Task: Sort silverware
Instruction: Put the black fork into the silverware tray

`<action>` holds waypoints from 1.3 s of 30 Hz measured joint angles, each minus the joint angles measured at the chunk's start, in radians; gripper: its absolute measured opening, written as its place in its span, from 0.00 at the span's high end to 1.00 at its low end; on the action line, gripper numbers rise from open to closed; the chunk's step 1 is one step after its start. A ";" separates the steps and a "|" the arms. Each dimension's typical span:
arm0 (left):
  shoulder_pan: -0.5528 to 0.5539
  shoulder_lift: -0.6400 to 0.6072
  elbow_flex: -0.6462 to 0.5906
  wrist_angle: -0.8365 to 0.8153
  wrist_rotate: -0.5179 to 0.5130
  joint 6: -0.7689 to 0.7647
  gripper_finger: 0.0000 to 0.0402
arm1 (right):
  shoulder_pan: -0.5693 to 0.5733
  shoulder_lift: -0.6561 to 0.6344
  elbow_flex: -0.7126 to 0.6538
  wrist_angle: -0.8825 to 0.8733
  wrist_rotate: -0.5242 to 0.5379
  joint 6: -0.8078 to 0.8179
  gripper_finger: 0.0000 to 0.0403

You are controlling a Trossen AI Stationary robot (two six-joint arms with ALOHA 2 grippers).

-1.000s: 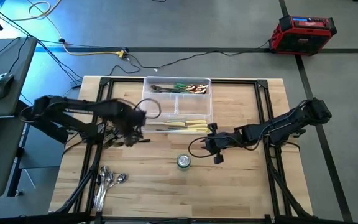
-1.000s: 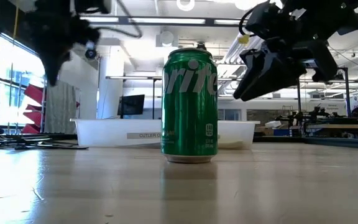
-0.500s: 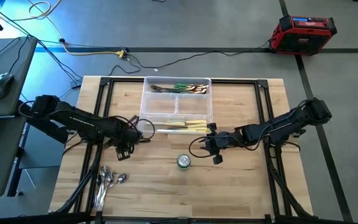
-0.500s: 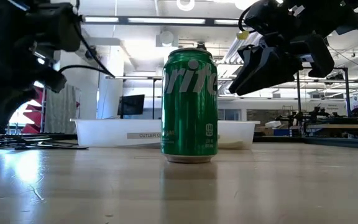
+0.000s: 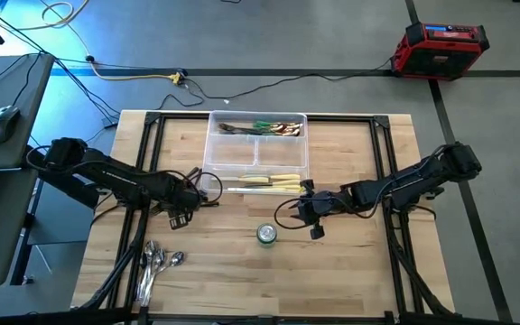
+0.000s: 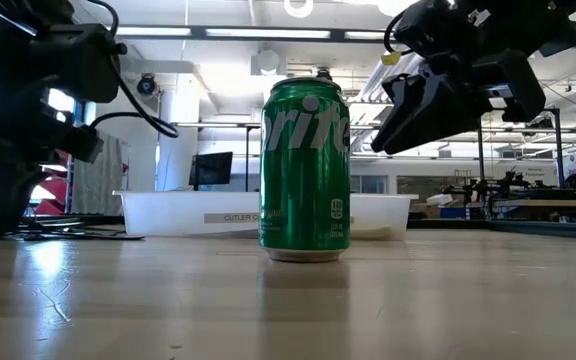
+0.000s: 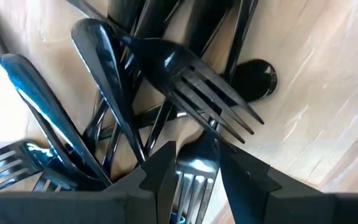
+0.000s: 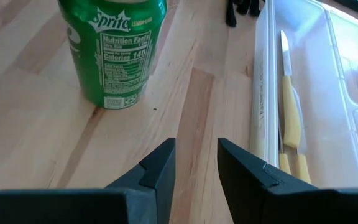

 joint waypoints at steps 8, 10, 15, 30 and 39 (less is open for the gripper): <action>0.001 0.000 -0.005 0.122 0.036 -0.007 0.74 | 0.000 0.000 0.000 -0.001 0.000 0.000 0.75; -0.003 0.000 -0.005 0.119 0.059 -0.032 0.74 | 0.000 0.000 0.000 -0.001 0.000 0.000 0.75; -0.027 0.000 -0.005 0.125 0.087 -0.069 0.74 | 0.000 0.000 0.000 -0.008 -0.003 0.011 0.75; -0.053 0.052 0.014 0.144 0.102 -0.193 0.98 | 0.000 0.000 0.000 -0.014 -0.003 0.009 0.75; -0.043 0.045 0.340 -0.100 0.252 -0.067 1.00 | -0.001 0.000 0.000 -0.004 -0.003 0.001 0.75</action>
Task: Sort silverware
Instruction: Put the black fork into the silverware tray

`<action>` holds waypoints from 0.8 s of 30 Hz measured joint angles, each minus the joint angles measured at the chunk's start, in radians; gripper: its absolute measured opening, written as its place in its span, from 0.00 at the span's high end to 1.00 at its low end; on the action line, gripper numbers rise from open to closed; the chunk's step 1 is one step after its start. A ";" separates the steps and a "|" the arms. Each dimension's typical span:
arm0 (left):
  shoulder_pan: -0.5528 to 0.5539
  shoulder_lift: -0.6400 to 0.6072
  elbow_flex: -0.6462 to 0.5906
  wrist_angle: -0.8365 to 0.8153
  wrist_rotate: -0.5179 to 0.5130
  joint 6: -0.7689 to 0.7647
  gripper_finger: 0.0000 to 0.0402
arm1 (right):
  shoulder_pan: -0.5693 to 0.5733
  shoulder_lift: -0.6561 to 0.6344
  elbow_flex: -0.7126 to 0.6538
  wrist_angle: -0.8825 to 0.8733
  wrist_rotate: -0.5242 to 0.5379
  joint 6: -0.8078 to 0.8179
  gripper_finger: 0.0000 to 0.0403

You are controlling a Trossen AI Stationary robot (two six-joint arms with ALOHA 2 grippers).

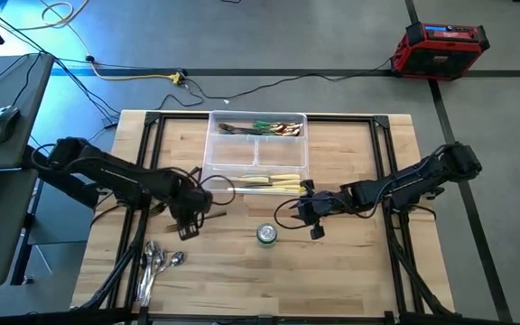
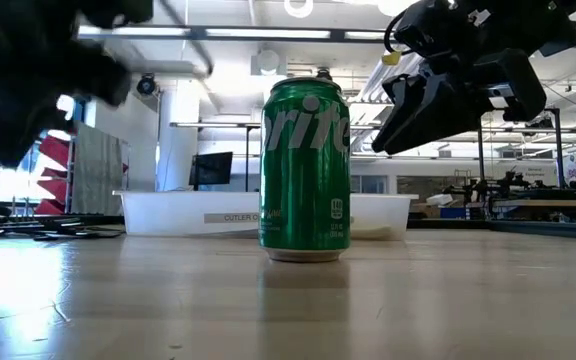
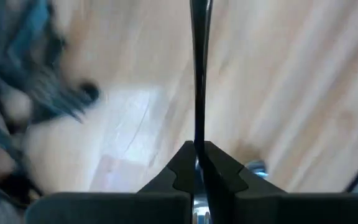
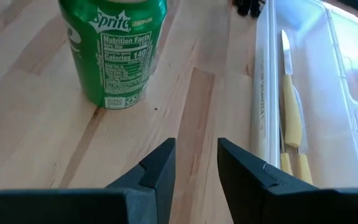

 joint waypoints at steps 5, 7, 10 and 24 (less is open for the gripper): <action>0.092 -0.001 0.184 -0.047 -0.334 0.287 1.00 | 0.000 0.000 0.000 0.015 0.003 -0.031 0.75; 0.160 0.001 0.234 0.018 -0.435 0.453 1.00 | -0.006 0.000 0.000 0.026 0.005 -0.046 0.75; 0.298 0.026 0.265 0.144 -0.485 0.734 1.00 | -0.012 0.000 0.000 0.027 0.007 -0.053 0.75; 0.805 0.441 0.395 0.426 -0.375 1.412 1.00 | -0.019 0.000 0.000 -0.002 -0.001 -0.019 0.75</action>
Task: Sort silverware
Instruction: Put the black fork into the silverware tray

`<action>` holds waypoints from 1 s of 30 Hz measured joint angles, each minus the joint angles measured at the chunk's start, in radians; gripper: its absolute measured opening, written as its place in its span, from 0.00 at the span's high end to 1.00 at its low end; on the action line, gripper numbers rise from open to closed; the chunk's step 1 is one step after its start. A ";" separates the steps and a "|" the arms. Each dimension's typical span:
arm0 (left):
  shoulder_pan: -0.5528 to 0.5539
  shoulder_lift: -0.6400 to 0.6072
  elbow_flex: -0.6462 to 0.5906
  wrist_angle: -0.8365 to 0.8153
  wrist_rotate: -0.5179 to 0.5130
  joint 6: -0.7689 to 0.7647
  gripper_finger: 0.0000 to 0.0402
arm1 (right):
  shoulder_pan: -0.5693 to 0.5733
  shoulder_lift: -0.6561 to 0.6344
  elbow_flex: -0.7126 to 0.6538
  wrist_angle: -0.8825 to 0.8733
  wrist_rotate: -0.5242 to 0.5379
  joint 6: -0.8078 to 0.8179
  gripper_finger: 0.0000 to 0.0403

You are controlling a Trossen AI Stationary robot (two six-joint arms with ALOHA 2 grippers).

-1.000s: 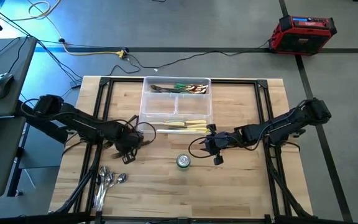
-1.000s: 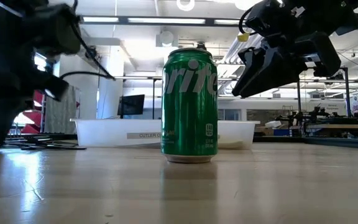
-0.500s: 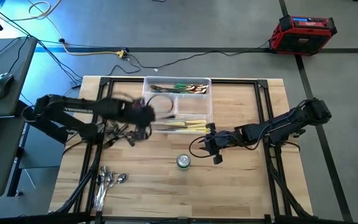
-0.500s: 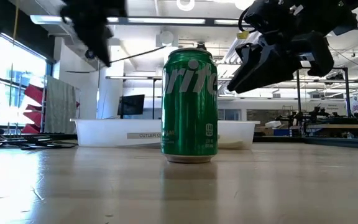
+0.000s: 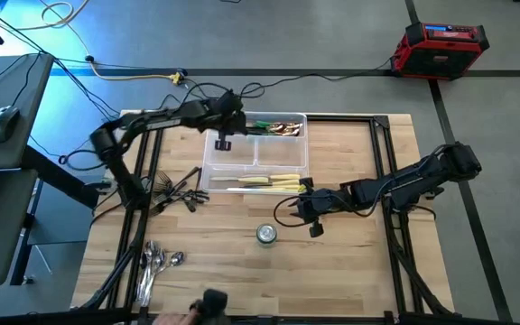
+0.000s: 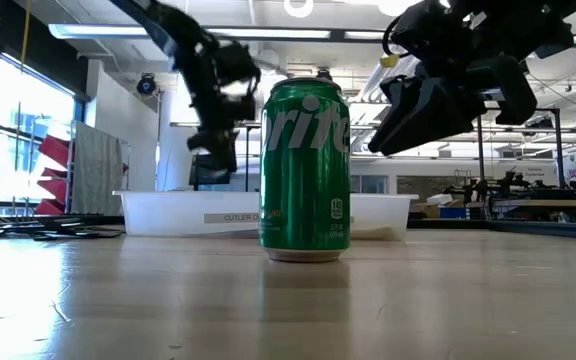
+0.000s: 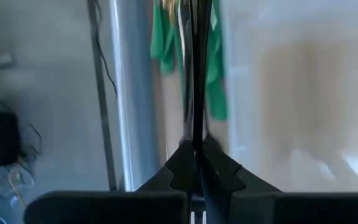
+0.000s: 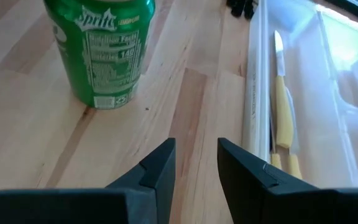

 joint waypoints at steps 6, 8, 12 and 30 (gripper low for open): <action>0.075 0.112 0.033 0.015 0.001 0.041 1.00 | 0.000 0.000 0.000 -0.032 -0.001 0.018 0.75; 0.088 0.134 0.034 0.015 -0.010 0.040 1.00 | 0.000 0.000 0.000 -0.033 -0.001 0.018 0.75; 0.097 0.146 0.035 -0.004 -0.075 0.050 0.97 | 0.000 0.000 0.000 -0.034 -0.002 0.015 0.75; -0.078 -0.084 0.031 -0.527 -0.295 -0.554 0.79 | 0.000 0.000 0.000 -0.060 -0.003 0.040 0.75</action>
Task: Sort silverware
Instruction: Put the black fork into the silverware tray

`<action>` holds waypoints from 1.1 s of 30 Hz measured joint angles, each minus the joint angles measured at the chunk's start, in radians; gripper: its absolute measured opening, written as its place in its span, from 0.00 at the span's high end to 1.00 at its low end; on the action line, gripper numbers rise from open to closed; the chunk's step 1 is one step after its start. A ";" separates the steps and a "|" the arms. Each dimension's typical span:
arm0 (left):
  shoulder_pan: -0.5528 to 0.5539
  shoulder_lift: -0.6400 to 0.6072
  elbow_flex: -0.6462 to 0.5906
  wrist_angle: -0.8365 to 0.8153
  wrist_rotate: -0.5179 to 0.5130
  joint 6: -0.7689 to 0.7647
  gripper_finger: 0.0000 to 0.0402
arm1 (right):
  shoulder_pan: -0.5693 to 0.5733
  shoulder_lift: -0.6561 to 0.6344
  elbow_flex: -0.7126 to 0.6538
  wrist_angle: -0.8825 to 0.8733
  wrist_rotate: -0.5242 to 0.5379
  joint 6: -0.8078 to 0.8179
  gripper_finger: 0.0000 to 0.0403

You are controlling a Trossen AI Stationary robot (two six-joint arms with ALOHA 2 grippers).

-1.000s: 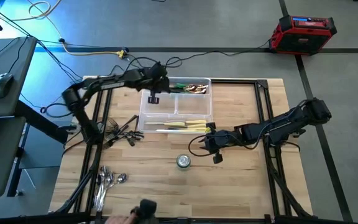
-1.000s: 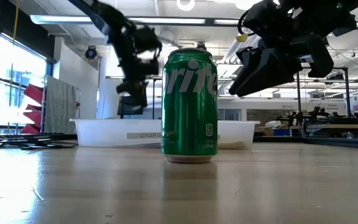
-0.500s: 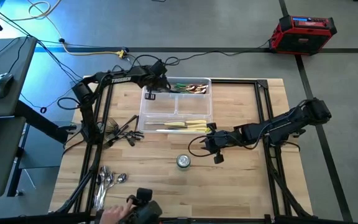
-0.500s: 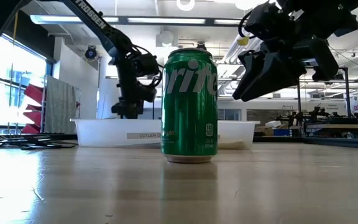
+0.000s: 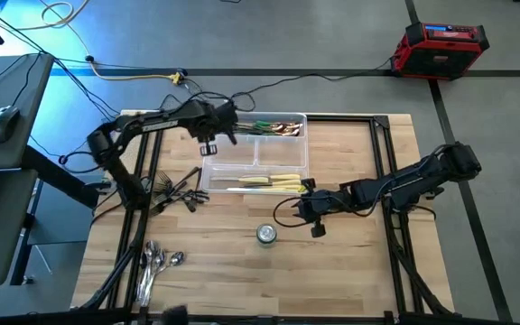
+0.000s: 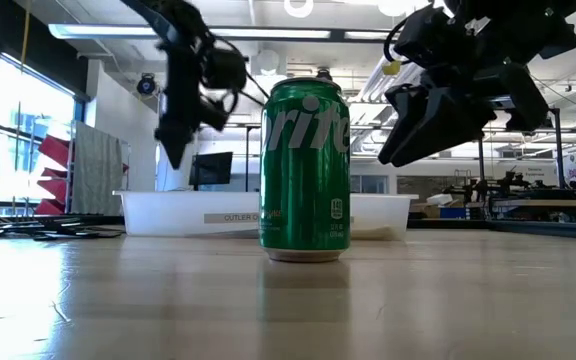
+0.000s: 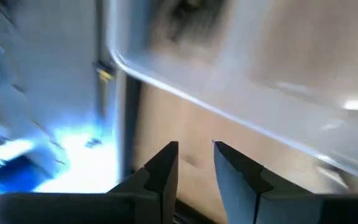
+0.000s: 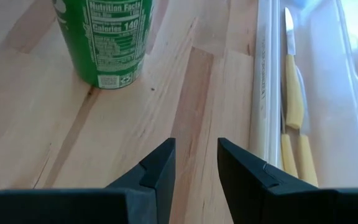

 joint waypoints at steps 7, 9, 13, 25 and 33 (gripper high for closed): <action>-0.211 -0.215 -0.151 -0.061 0.235 -0.356 0.81 | 0.000 0.000 0.000 -0.001 0.000 0.005 0.75; -0.278 -0.270 -0.218 -0.062 0.287 -0.452 0.81 | 0.000 0.000 0.000 -0.001 0.000 0.005 0.75; -0.407 -0.354 -0.355 -0.064 0.394 -0.658 0.81 | 0.000 0.000 0.000 0.003 0.000 0.005 0.75; -0.562 -0.389 -0.639 -0.049 0.446 -1.089 0.81 | 0.000 0.000 0.000 0.034 0.000 -0.014 0.75; -0.562 -0.389 -0.763 0.076 0.447 -1.043 0.81 | 0.000 0.000 0.000 0.034 -0.032 0.004 0.75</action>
